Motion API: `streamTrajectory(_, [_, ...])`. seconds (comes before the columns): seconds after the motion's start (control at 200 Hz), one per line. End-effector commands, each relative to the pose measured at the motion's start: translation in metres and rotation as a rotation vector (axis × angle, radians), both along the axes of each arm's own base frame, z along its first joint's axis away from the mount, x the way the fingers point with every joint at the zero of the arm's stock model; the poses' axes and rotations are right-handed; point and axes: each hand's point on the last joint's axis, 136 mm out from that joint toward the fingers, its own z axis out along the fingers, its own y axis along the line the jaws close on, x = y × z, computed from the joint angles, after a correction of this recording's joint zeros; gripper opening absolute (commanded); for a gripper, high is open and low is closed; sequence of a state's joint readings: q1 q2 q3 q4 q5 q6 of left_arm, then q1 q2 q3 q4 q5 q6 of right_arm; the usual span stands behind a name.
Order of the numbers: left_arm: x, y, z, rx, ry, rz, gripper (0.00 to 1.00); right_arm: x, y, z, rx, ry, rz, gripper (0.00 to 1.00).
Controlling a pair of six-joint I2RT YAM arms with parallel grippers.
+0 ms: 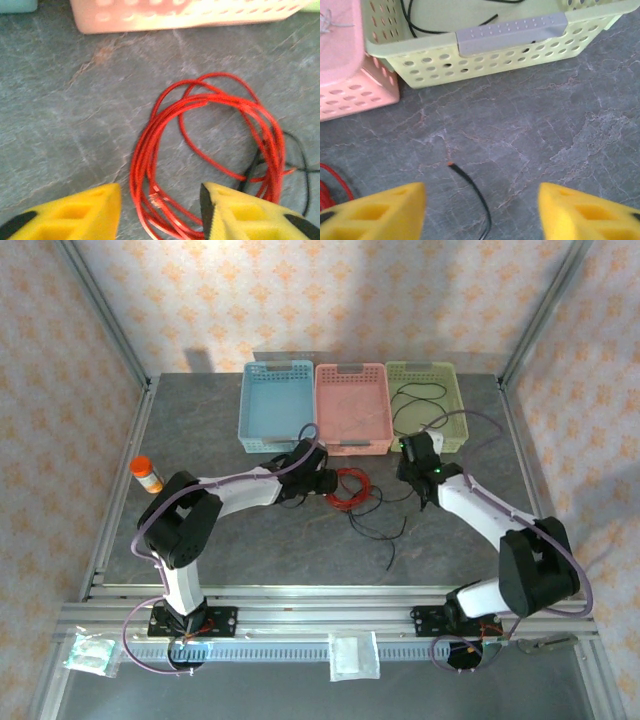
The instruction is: Untangle the cables
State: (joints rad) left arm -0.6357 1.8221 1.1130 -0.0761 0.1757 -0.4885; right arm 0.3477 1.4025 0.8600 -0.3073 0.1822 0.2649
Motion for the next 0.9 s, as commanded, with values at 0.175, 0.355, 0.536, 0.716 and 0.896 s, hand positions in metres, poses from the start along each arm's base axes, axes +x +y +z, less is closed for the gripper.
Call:
streamTrajectory(0.175, [0.009,-0.014,0.032,0.067,-0.114,-0.039,0.51,0.001,0.011,-0.039,0.145,0.067,0.038,0.64])
streamTrajectory(0.355, [-0.001,-0.057,0.044,-0.032,-0.151,-0.154,0.47,0.006,0.002,-0.045,0.104,0.062,0.0,0.31])
streamTrajectory(0.536, [-0.006,-0.079,0.025,-0.07,-0.12,-0.204,0.41,0.008,-0.004,-0.02,0.076,-0.006,0.002,0.03])
streamTrajectory(0.716, [-0.023,-0.098,0.024,-0.1,-0.13,-0.294,0.41,0.01,0.006,0.005,0.114,-0.056,0.062,0.0])
streamTrajectory(0.896, [-0.04,-0.096,0.005,-0.067,-0.1,-0.331,0.4,0.013,0.013,0.029,0.175,-0.112,0.067,0.0])
